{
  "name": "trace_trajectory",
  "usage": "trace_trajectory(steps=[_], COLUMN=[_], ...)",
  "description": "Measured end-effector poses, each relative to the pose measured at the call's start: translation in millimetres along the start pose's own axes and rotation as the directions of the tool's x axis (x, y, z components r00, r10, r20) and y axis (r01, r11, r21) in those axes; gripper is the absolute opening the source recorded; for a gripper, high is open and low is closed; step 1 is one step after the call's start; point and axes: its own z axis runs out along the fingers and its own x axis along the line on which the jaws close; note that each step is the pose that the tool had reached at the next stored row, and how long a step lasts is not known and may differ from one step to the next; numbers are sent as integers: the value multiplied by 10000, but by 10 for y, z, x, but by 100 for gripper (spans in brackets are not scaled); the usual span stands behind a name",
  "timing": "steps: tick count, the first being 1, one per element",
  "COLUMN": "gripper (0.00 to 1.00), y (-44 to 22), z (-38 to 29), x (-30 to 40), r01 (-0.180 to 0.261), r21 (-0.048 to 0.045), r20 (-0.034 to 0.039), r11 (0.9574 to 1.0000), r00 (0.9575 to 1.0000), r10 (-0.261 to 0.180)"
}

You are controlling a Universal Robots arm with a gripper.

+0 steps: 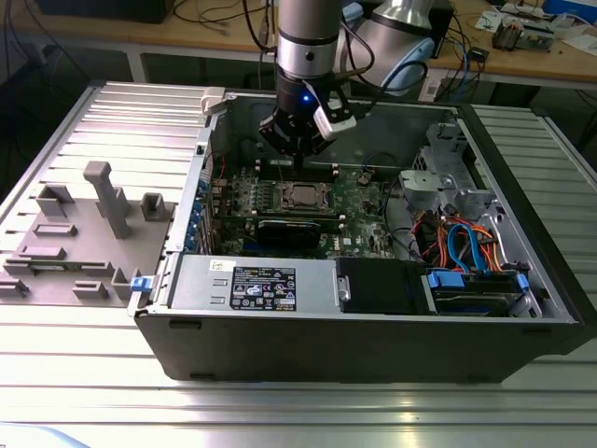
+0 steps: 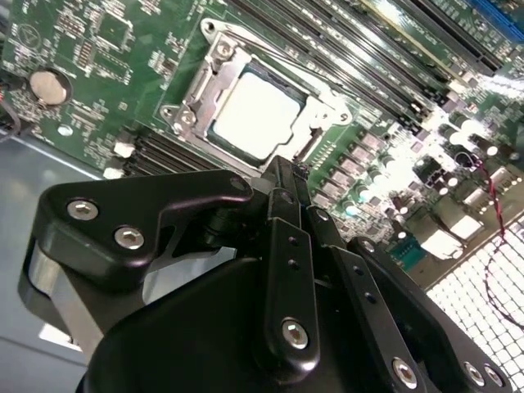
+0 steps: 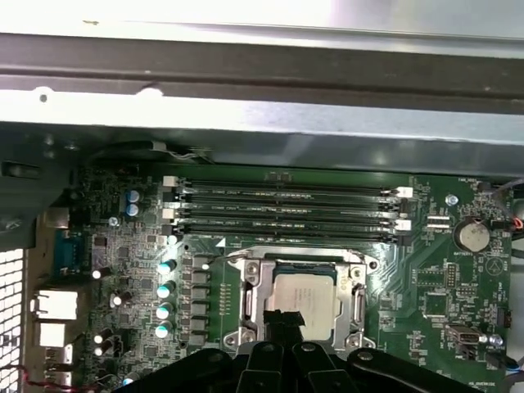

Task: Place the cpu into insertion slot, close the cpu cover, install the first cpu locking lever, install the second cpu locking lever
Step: 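Install the first cpu locking lever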

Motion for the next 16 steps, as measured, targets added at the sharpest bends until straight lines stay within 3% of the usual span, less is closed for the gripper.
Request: trace_trajectory(steps=[10,16], gripper=[11,11], y=[12,21], z=[3,6], x=[264,345], r01=[16,15], r21=[-6,-5], r20=[31,37], r11=[10000,10000], r00=[10000,10000], r10=[-16,-15])
